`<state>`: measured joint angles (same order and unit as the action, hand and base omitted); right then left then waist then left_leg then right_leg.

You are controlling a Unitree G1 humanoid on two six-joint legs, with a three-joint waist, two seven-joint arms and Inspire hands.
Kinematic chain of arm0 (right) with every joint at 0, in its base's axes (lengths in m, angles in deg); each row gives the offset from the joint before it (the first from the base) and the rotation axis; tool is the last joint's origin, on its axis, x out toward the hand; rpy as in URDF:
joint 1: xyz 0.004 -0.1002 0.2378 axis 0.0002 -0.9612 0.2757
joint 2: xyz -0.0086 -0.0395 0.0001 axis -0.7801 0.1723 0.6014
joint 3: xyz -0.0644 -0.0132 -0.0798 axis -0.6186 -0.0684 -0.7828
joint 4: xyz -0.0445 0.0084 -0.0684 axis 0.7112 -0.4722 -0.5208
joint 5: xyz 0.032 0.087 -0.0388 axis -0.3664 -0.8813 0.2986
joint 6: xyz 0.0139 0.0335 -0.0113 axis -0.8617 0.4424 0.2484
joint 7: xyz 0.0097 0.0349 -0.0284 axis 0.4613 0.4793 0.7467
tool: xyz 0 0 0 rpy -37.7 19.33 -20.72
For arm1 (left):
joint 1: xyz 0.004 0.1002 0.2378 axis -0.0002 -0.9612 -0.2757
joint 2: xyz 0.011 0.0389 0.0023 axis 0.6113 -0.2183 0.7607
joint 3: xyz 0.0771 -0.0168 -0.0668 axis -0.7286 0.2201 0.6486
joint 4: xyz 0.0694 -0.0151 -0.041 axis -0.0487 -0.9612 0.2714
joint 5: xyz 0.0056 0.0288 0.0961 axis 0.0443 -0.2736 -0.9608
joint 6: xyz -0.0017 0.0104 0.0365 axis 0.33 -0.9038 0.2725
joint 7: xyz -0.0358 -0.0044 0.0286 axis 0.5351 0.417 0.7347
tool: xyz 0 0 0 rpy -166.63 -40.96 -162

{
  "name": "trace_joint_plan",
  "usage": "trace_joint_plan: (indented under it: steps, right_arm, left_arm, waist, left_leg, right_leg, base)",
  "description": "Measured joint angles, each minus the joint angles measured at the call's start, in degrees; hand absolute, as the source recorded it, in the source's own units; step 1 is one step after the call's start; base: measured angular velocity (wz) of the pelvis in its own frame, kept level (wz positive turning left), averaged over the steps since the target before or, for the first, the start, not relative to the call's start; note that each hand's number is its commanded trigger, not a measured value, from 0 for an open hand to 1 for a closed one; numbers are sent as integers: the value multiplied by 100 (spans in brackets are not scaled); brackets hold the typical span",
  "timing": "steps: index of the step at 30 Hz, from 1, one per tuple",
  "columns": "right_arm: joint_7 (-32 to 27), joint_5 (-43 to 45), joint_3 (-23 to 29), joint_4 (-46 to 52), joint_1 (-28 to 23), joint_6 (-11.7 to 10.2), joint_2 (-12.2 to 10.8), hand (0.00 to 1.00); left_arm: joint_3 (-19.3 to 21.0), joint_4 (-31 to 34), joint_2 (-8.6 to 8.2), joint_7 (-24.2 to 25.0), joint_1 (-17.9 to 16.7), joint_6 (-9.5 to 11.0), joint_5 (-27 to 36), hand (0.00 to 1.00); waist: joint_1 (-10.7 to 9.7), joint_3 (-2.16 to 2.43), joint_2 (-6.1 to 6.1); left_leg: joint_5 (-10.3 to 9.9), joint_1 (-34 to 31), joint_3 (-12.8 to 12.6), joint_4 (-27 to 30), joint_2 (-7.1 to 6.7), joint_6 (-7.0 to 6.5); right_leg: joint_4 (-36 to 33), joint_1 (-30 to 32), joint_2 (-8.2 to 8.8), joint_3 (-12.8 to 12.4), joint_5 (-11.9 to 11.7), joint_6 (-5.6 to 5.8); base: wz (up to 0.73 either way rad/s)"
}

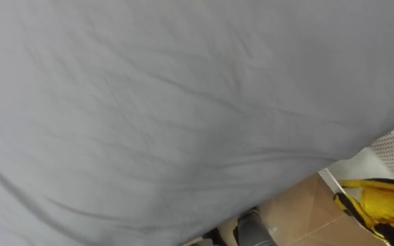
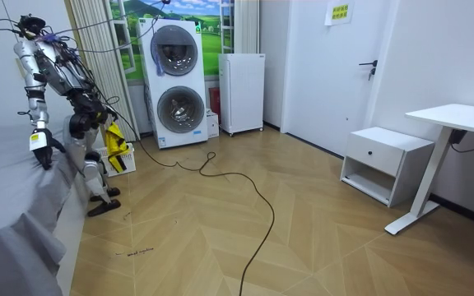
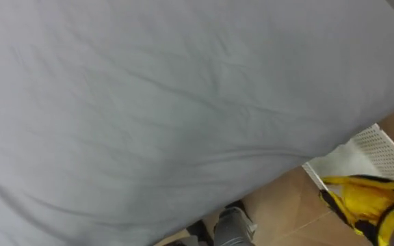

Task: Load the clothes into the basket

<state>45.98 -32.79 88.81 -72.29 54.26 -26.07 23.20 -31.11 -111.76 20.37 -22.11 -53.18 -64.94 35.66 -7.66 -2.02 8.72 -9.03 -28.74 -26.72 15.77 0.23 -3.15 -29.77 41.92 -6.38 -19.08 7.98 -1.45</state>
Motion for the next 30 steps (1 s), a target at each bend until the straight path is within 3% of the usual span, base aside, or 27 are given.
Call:
trace_joint_plan:
  steps: [7, 24, 30]
  right_arm:
    - [-43, -20, -2, 4, -37, -192, 140, 0]
    - [-78, -38, -12, -4, -67, -196, 140, 0]
    - [-75, -35, -239, -1, -108, -200, 138, 0]
  left_arm:
    - [-100, 0, 15, -26, -8, 12, 130, 0]
    - [-112, -42, 15, -14, -26, 87, 153, 0]
    - [-103, -52, 14, -14, -31, 116, 197, 0]
  waist:
    - [3, 4, 5]
    - [10, 8, 8]
    - [27, 9, -6]
  left_leg:
    - [7, -4, 5, 0, 3, -14]
    - [5, -5, -2, 13, 2, -16]
    - [-16, 13, -11, 66, 26, -23]
  right_leg:
    - [5, 1, -8, -1, -29, -49]
    - [-2, -2, -6, -1, -27, -53]
    - [-25, -36, 0, 36, -23, -59]
  base:
    - [0]
    - [0]
    - [1]
